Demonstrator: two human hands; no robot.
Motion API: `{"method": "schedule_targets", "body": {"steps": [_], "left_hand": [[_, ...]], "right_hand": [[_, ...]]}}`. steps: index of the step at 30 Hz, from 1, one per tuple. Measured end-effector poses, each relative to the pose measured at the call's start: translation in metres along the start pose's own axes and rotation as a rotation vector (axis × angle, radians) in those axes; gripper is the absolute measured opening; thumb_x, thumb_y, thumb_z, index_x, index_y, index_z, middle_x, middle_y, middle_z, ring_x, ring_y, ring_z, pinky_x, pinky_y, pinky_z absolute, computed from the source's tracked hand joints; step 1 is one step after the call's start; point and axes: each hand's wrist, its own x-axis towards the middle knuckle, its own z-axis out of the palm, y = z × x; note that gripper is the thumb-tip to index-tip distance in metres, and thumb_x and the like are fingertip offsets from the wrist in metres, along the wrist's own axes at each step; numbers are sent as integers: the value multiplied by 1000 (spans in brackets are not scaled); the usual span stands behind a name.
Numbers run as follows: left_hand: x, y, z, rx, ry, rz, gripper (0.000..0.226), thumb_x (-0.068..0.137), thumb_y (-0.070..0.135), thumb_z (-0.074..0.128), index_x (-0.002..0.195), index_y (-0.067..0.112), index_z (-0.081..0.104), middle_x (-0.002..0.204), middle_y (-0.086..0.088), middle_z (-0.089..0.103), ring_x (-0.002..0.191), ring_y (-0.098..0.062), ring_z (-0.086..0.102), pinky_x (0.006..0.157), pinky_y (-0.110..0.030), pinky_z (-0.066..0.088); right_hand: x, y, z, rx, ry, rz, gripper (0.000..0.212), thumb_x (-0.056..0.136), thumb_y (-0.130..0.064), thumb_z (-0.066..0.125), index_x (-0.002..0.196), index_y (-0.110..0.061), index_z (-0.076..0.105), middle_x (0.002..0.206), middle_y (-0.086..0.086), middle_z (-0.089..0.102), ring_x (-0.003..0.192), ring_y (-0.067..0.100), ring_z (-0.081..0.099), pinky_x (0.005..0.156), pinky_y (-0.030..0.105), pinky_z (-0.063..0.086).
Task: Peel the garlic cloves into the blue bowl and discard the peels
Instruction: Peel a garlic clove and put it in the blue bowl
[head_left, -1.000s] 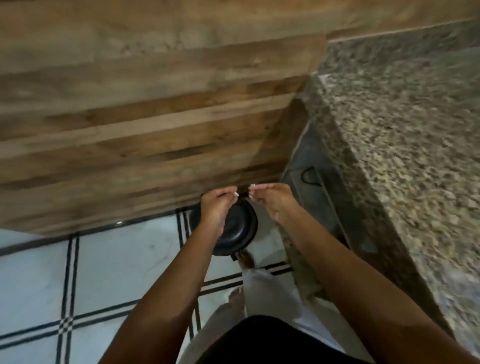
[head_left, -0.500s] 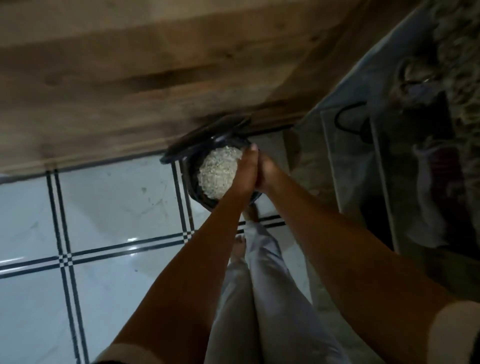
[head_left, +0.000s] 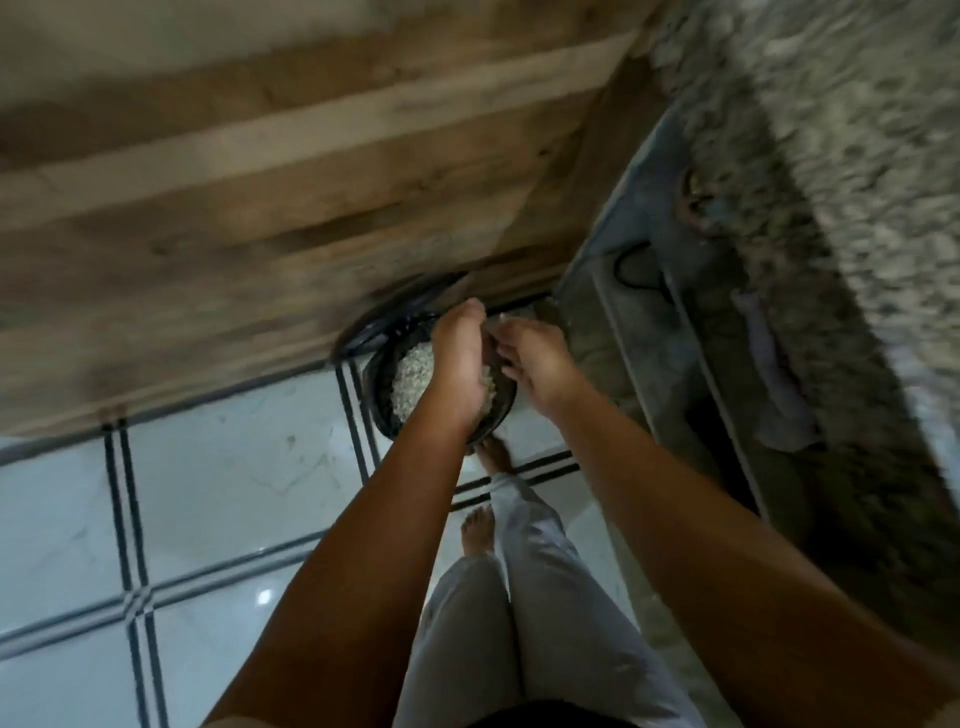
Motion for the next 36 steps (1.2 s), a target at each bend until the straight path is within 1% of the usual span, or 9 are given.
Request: {"method": "schedule_targets", "body": {"steps": [4, 10, 14, 20, 24, 27, 29, 31, 36], "left_hand": [[-74, 18, 45, 36, -158, 108, 34, 97, 12, 43, 129, 4, 50, 131, -17, 54, 124, -31, 50, 106, -43, 39], [-186, 1, 149, 214, -563, 220, 34, 97, 19, 47, 126, 2, 51, 116, -14, 60, 109, -27, 58, 102, -42, 41], [-252, -42, 217, 372, -791, 228, 38, 96, 22, 49, 126, -1, 49, 129, -21, 55, 119, -33, 54, 101, -42, 44], [-351, -159, 284, 574, -1121, 135, 35, 98, 22, 45, 125, -1, 51, 105, -10, 61, 93, -22, 59, 101, -45, 43], [-402, -239, 316, 687, -1175, 123, 34, 98, 21, 46, 124, 0, 53, 124, -19, 59, 103, -27, 61, 96, -43, 45], [-426, -291, 334, 769, -1187, 107, 28, 98, 18, 45, 120, 4, 55, 118, -16, 61, 115, -32, 56, 80, -32, 48], [-437, -314, 343, 774, -1158, 103, 15, 96, 13, 46, 103, 10, 59, 99, -7, 63, 94, -25, 61, 64, -24, 48], [-445, -327, 349, 777, -1108, 108, 13, 94, 10, 48, 90, 14, 59, 87, -3, 61, 74, -16, 58, 55, -21, 47], [-443, -347, 359, 781, -1041, 128, 15, 95, 12, 49, 87, 16, 61, 89, -4, 63, 75, -17, 58, 63, -26, 48]], "right_hand": [[-71, -40, -66, 243, 97, -138, 24, 91, -9, 54, 111, 0, 62, 85, 11, 67, 69, 19, 63, 63, 29, 52], [-193, -62, -202, 569, 311, -427, 12, 94, -8, 48, 87, -8, 58, 76, 5, 61, 55, 12, 53, 51, 24, 42], [-263, -32, -286, 599, 578, -482, 20, 96, -20, 47, 85, -11, 61, 81, 4, 65, 64, 16, 60, 58, 27, 47], [-347, 53, -399, 700, 909, -494, 19, 93, -20, 56, 76, -11, 60, 72, 4, 63, 60, 17, 59, 58, 29, 47], [-388, 118, -464, 678, 1020, -439, 14, 88, -9, 62, 75, -12, 58, 68, 4, 60, 57, 14, 57, 52, 23, 47], [-399, 162, -511, 587, 1131, -358, 13, 86, -5, 63, 77, -13, 58, 71, 6, 61, 52, 10, 56, 51, 24, 47], [-399, 184, -541, 425, 1238, -282, 4, 84, -10, 66, 86, -12, 63, 82, 8, 65, 67, 17, 61, 65, 33, 54], [-397, 198, -563, 246, 1292, -193, 17, 85, -13, 66, 102, -8, 66, 94, 6, 65, 87, 21, 63, 82, 39, 54], [-391, 219, -588, -113, 1275, -64, 21, 90, -7, 54, 108, -3, 63, 113, 12, 54, 102, 23, 50, 91, 30, 39]]}}
